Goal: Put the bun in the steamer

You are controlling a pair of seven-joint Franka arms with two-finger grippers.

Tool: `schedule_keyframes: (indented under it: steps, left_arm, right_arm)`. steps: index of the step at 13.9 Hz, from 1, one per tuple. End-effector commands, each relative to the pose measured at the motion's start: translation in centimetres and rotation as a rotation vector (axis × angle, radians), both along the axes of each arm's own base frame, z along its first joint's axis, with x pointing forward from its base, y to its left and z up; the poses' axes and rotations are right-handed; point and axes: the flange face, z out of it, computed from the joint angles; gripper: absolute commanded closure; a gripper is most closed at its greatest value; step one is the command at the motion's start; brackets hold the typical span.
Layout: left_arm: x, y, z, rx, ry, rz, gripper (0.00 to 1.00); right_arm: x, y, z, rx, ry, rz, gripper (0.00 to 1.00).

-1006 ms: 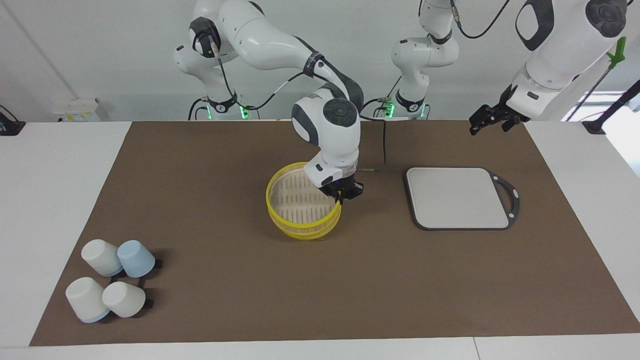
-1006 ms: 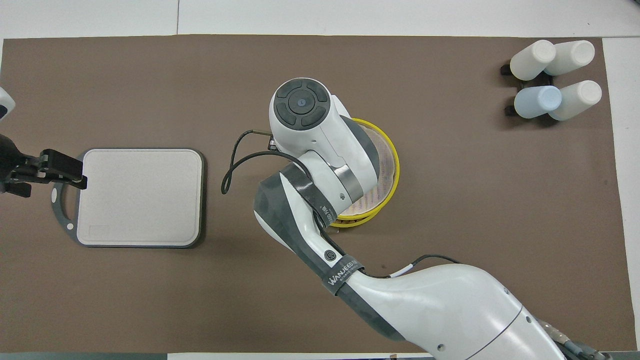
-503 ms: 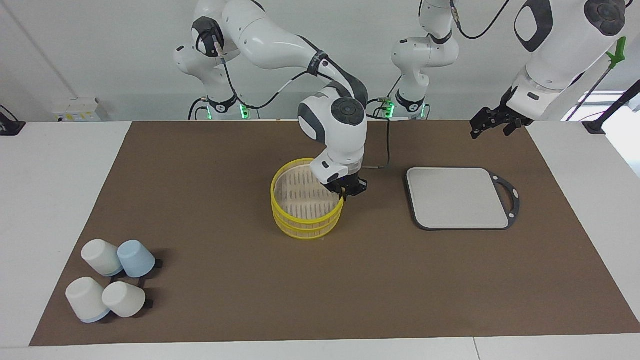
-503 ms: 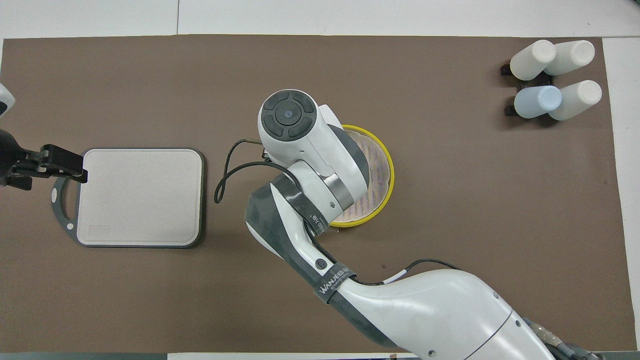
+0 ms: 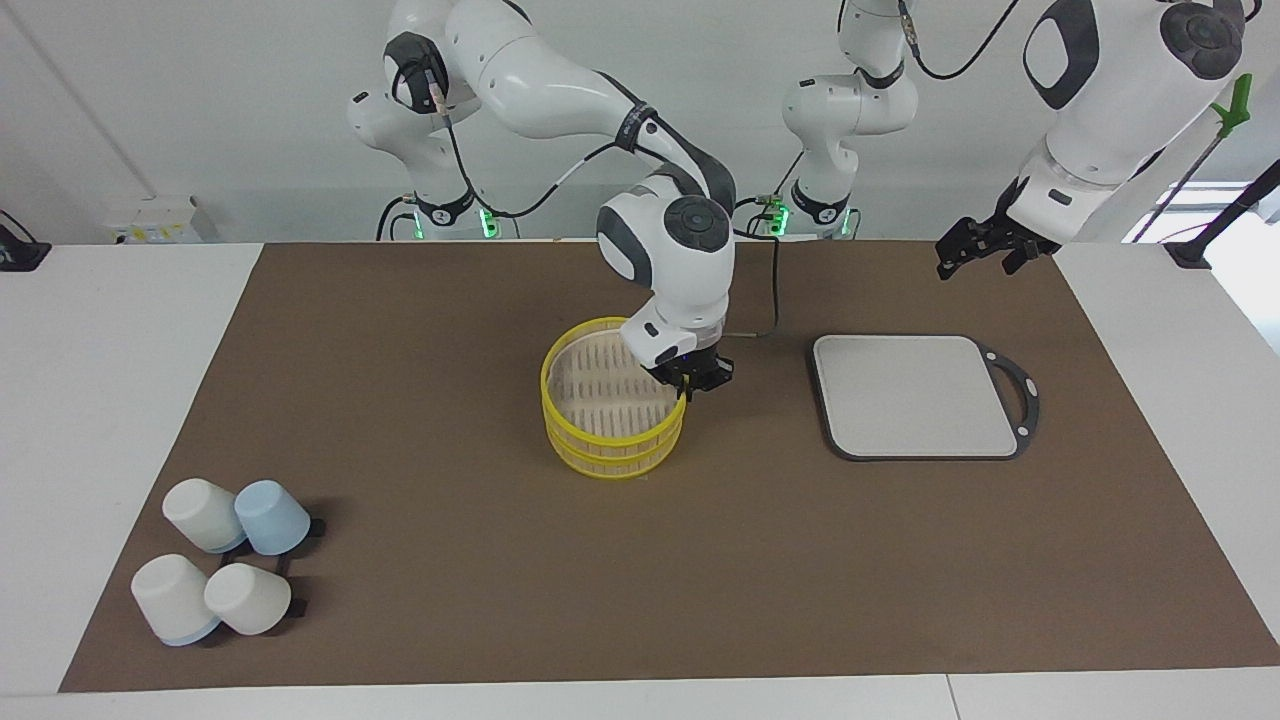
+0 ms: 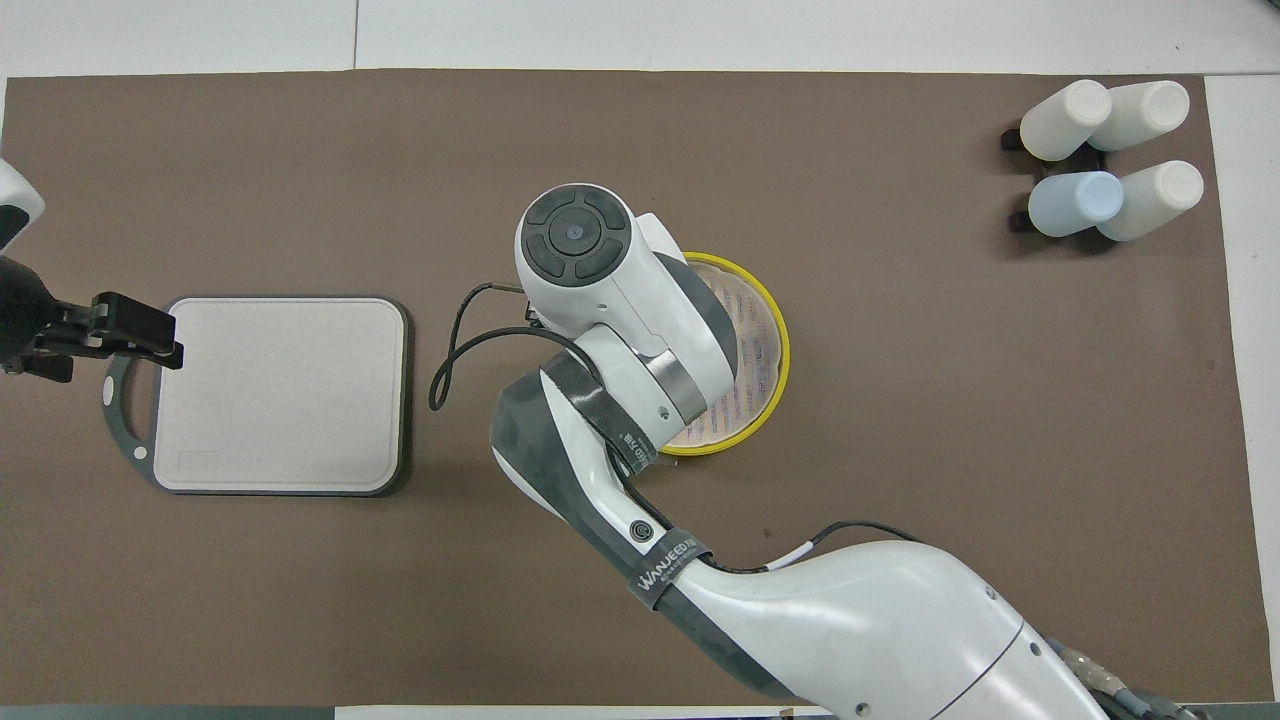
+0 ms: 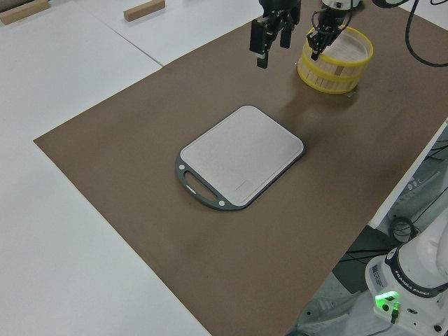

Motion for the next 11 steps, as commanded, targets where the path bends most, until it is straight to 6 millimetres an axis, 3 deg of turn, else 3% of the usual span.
schedule_keyframes:
  steps: [1, 11]
  left_arm:
    - [-0.2, -0.1, 0.0, 0.011, -0.039, -0.022, 0.00]
    - [0.6, 0.0, 1.1, 0.008, -0.111, -0.019, 0.00]
  right_arm:
    - [-1.1, 0.0, 0.3, -0.007, 0.015, -0.029, 1.00]
    - [-1.7, -0.4, -0.3, -0.021, 0.029, -0.027, 1.00]
